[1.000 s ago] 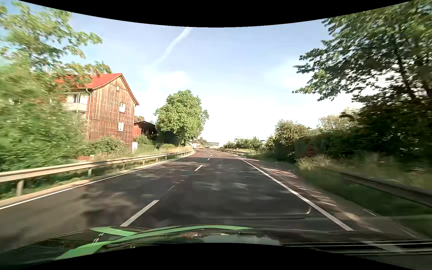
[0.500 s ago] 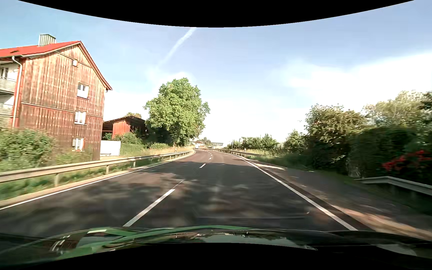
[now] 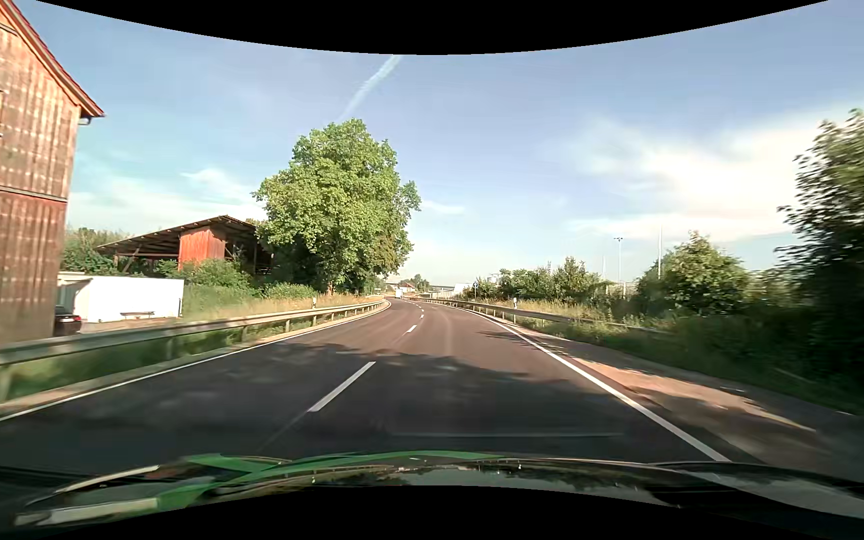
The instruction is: Follow the waypoints while adhering to traffic rules and regulations
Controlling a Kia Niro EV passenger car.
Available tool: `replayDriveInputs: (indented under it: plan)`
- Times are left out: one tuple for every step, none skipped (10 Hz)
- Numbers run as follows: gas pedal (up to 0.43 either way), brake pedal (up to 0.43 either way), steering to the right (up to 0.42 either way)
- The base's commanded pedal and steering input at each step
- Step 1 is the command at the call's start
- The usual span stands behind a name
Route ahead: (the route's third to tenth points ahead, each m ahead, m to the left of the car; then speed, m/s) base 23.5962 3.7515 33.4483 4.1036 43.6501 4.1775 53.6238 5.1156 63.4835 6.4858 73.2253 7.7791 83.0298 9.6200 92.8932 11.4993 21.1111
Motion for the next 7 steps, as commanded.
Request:
replayDriveInputs:
  plan:
    - [0.197,0.000,-0.010]
    - [0.189,0.000,-0.010]
    - [0.189,0.000,-0.010]
    - [0.177,0.000,-0.010]
    - [0.150,0.000,-0.010]
    - [0.130,0.000,-0.010]
    - [0.130,0.000,-0.010]
